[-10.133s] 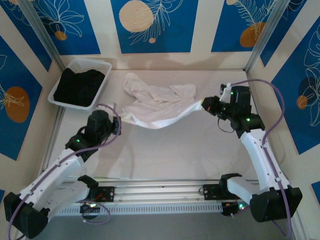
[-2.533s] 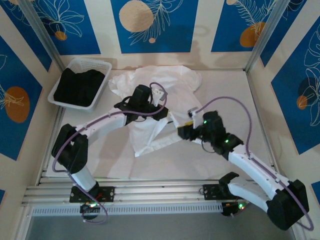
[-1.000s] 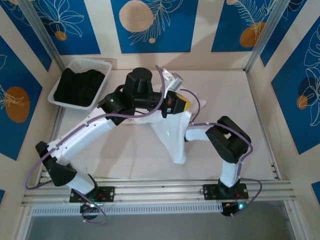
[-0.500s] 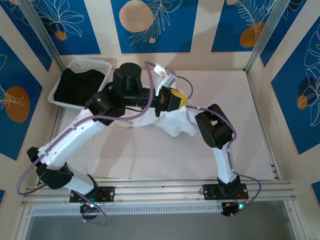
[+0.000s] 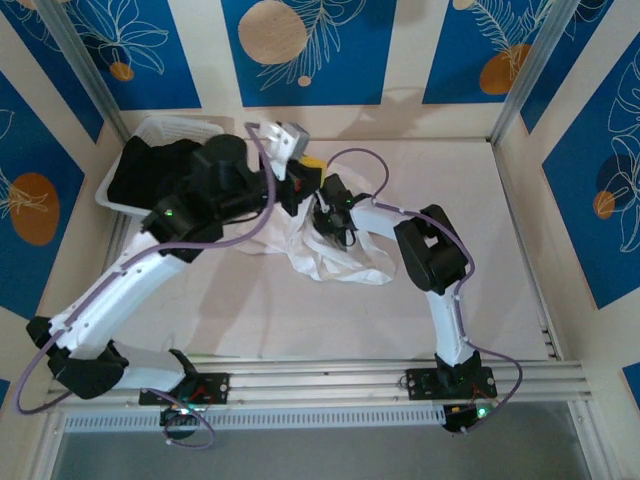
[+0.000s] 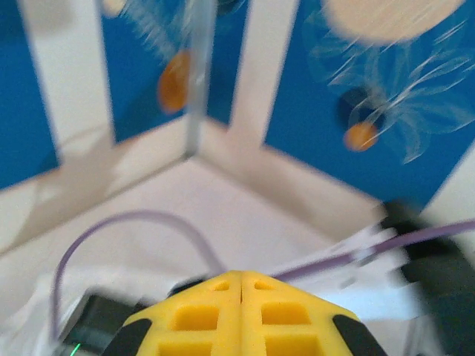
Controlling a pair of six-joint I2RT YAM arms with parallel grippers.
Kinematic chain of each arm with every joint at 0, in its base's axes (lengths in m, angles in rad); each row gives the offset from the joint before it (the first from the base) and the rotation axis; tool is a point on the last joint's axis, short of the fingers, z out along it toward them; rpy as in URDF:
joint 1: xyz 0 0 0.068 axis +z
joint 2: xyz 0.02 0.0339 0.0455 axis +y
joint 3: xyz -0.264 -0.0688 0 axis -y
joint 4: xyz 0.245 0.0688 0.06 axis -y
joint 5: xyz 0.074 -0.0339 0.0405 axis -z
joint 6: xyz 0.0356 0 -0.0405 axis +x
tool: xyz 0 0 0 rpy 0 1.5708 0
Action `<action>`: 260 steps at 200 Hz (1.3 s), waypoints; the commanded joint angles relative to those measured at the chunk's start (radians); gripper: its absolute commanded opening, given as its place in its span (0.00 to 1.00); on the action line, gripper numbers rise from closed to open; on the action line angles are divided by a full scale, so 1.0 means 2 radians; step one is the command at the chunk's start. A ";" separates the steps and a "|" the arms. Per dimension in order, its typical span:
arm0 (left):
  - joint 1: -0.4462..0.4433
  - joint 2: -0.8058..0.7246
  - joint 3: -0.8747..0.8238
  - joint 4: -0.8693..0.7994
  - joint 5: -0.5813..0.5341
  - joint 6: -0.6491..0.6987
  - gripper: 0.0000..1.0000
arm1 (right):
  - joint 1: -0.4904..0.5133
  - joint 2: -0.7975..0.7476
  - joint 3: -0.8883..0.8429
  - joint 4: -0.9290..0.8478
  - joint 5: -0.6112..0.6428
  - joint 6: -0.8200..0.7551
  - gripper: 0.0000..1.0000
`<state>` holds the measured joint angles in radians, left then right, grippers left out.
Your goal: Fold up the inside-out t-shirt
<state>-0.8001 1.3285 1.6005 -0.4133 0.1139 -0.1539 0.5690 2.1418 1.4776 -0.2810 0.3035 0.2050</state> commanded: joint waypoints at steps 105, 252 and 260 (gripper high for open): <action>0.140 0.185 -0.200 0.121 0.099 -0.084 0.66 | -0.009 -0.011 -0.048 -0.025 -0.046 0.003 0.00; 0.170 0.306 -0.096 0.121 0.082 -0.047 0.01 | -0.013 -0.024 -0.066 -0.023 -0.030 -0.007 0.00; 0.172 0.289 -0.102 0.126 0.089 -0.047 0.00 | -0.014 -0.027 -0.068 -0.024 -0.024 -0.009 0.00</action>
<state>-0.4774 1.9614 1.3750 -0.1940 0.2291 -0.2474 0.5446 2.0903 1.3830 -0.2214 0.2356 0.2081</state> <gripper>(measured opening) 0.041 0.068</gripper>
